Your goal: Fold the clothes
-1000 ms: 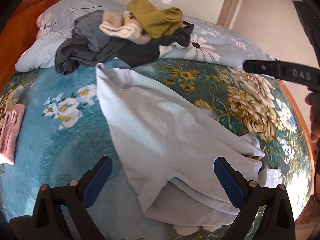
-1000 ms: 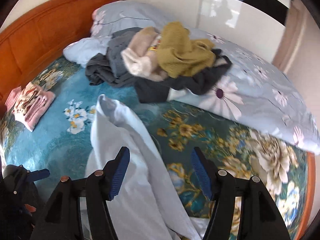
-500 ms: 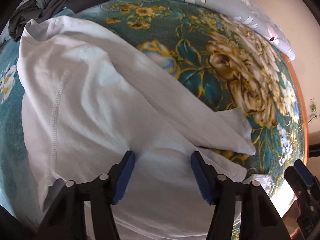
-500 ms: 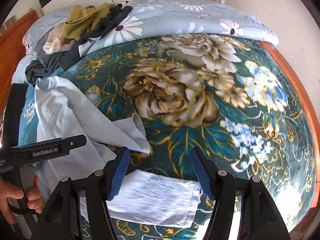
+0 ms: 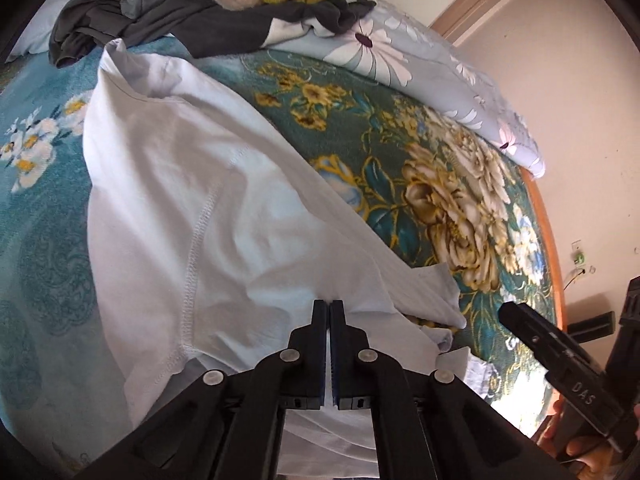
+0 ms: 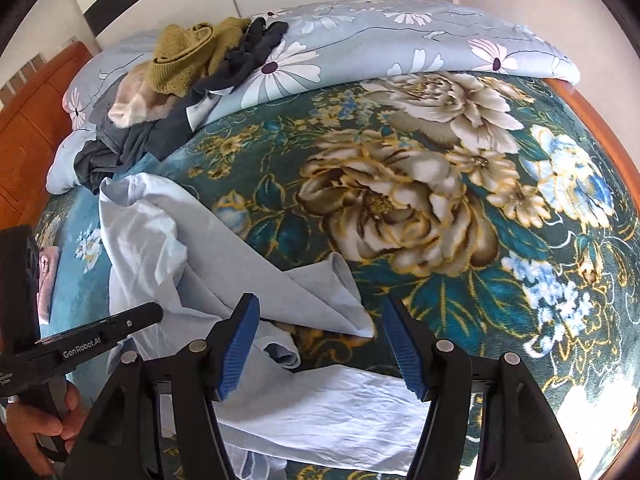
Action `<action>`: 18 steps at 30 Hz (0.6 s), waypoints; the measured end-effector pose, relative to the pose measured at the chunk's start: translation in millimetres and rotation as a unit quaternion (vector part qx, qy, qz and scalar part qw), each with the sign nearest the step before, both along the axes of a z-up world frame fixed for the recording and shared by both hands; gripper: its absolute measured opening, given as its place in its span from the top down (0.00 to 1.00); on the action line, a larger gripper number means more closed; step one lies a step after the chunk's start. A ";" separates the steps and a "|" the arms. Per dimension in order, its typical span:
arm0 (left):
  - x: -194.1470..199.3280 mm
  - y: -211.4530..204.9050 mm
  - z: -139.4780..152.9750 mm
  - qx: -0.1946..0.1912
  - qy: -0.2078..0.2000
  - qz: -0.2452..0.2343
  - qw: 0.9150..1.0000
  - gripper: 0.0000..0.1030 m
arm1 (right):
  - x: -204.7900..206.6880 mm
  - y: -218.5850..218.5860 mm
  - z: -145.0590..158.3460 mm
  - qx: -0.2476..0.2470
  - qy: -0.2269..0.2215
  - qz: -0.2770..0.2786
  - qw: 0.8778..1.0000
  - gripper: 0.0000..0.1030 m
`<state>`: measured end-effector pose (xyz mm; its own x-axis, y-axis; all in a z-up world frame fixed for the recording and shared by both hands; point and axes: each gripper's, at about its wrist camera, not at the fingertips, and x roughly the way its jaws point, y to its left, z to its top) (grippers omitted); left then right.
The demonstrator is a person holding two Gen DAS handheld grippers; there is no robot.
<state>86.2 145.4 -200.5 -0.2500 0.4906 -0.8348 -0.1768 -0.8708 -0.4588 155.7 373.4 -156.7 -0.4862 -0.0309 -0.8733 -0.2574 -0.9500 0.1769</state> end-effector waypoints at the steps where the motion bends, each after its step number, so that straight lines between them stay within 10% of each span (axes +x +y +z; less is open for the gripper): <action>1: 0.6 -8.7 6.1 0.011 0.005 0.010 1.000 0.99 | -0.2 -2.7 0.9 0.001 0.003 0.004 1.000 0.37; 7: -7.9 -118.8 44.2 0.035 0.052 0.128 0.990 0.99 | -2.6 -9.9 -3.9 0.016 -0.004 0.023 1.000 0.37; 18: -7.4 -290.9 46.0 -0.018 0.070 0.315 0.946 0.99 | -101.3 -59.2 -39.0 -0.015 -0.023 0.106 0.994 0.37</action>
